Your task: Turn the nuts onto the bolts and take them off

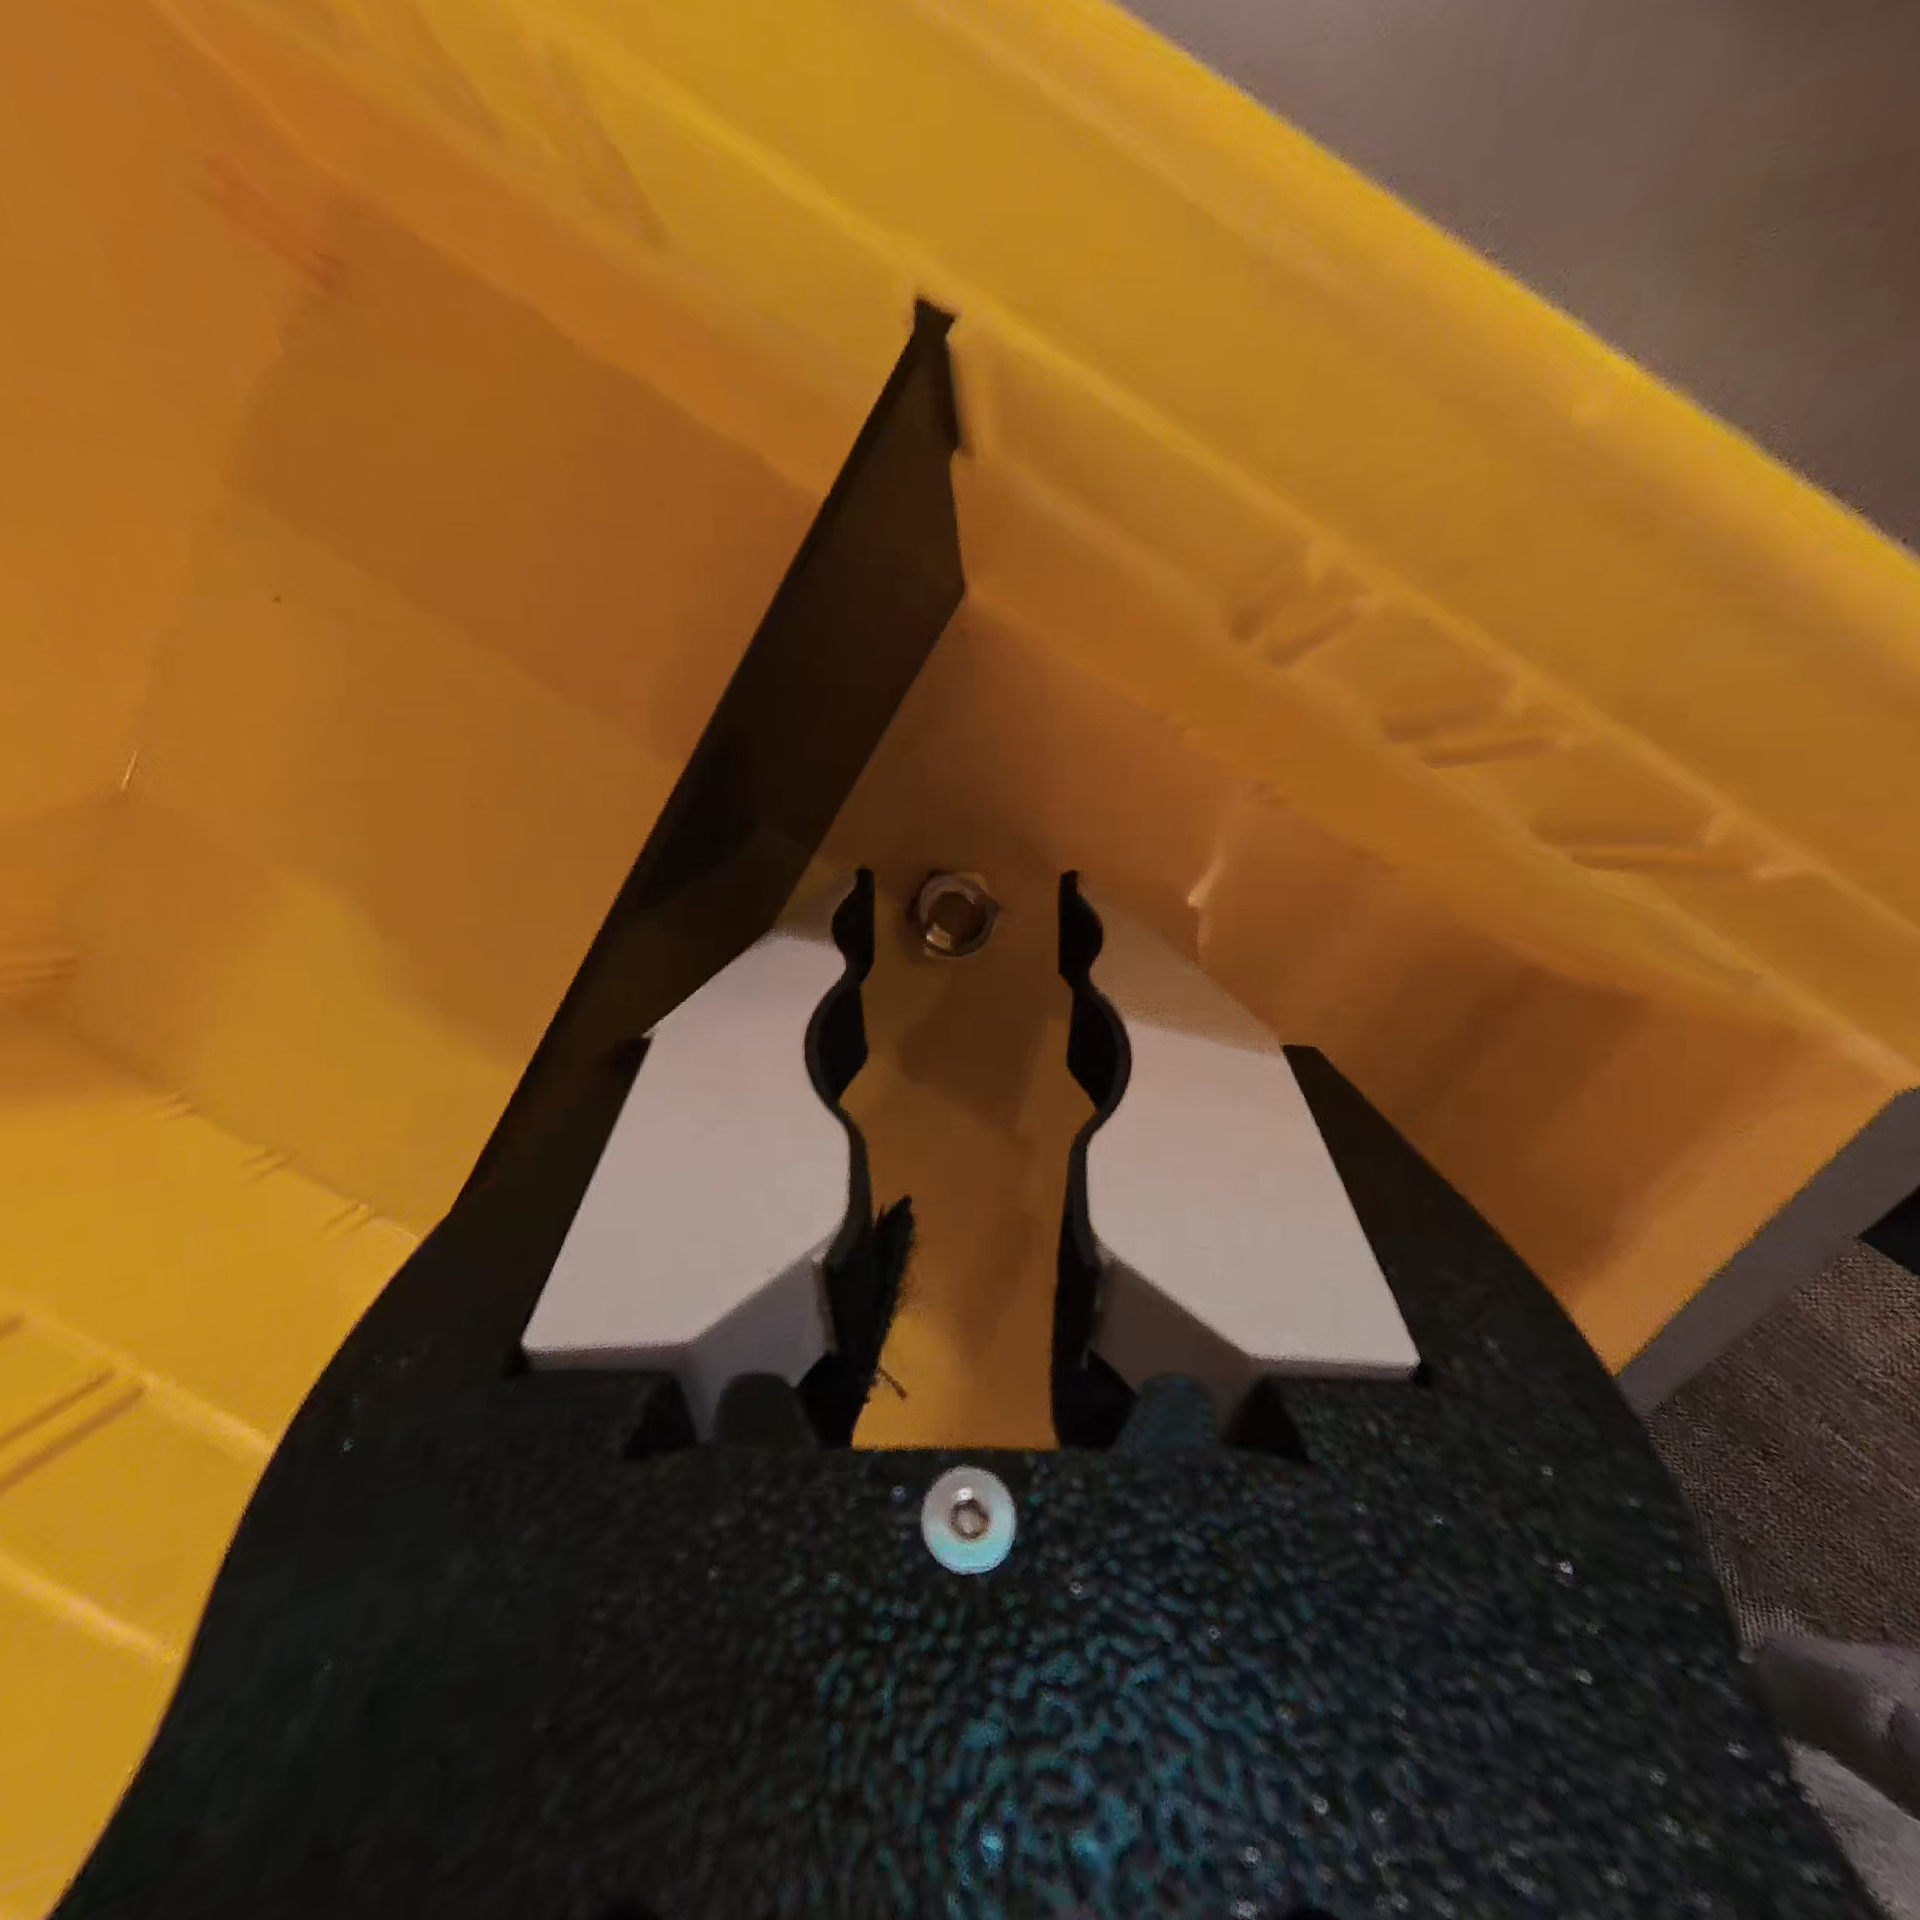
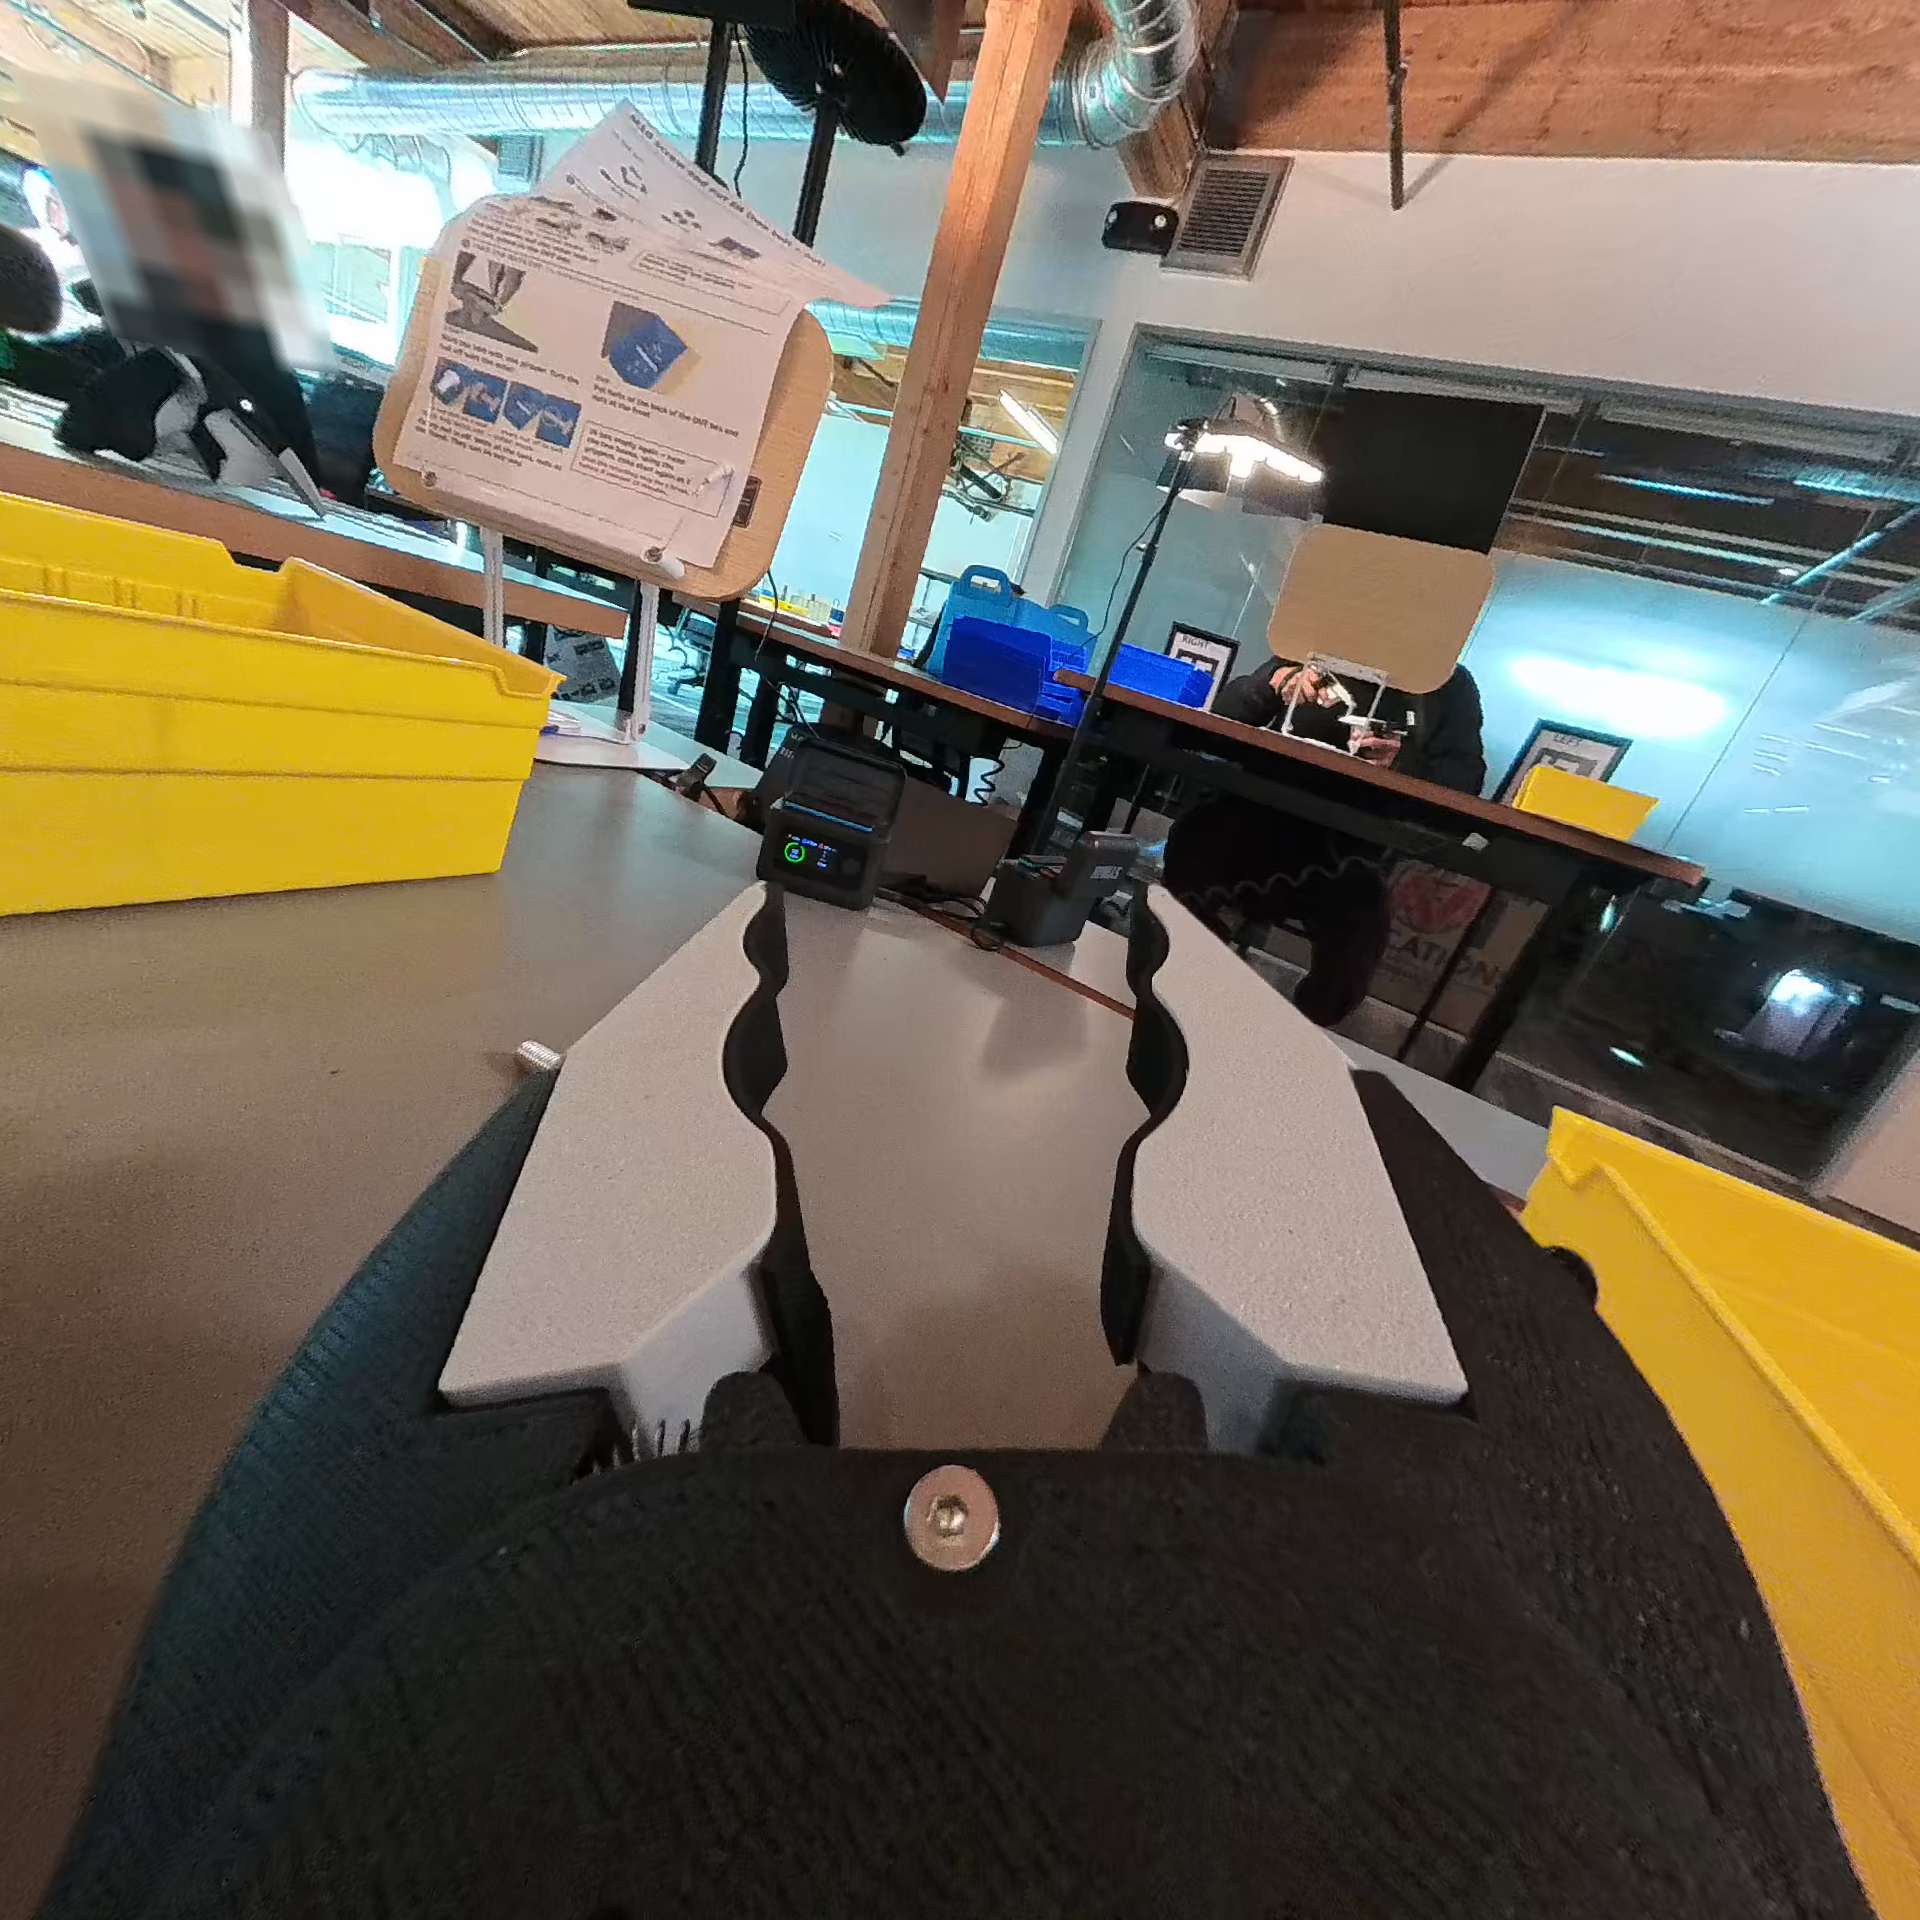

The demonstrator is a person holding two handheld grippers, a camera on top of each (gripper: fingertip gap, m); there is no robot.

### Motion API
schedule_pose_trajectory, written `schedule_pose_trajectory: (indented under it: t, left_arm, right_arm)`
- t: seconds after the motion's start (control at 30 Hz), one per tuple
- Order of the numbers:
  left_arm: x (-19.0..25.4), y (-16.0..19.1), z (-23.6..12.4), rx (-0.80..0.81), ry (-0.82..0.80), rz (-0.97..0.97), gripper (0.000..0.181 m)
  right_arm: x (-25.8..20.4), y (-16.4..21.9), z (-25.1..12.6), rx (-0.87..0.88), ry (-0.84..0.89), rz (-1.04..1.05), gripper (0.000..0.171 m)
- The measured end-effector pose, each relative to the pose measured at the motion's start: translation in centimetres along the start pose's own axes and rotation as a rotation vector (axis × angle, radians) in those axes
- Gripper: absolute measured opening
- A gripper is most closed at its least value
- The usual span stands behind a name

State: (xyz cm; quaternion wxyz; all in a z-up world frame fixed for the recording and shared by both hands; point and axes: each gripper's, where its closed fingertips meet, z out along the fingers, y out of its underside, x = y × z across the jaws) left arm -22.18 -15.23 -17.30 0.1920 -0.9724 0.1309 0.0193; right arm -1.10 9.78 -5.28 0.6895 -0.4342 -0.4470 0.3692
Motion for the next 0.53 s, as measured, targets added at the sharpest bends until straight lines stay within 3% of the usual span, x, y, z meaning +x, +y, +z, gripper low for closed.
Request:
schedule_pose_trajectory:
  t: [0.03,0.3,0.47,0.53]
  left_arm:
    - [0.2,0.1,0.2,-0.007,0.011,0.002,0.032]
    - [-0.5,0.7,0.2,0.048,-0.057,-0.093,0.021]
    - [-0.2,1.0,0.1,0.056,-0.012,-0.128,0.016]
    - [-1.0,0.6,-1.5,0.084,-0.083,-0.122,0.015]
  right_arm:
    - [0.1,-0.1,0.0,0.005,0.000,0.007,0.066]
    - [-0.2,-0.4,-0.2,0.024,-0.026,0.034,0.066]
    - [-0.3,-0.6,-0.3,0.035,-0.039,0.052,0.066]
    - [-0.3,-0.9,-0.5,0.051,-0.039,0.053,0.066]
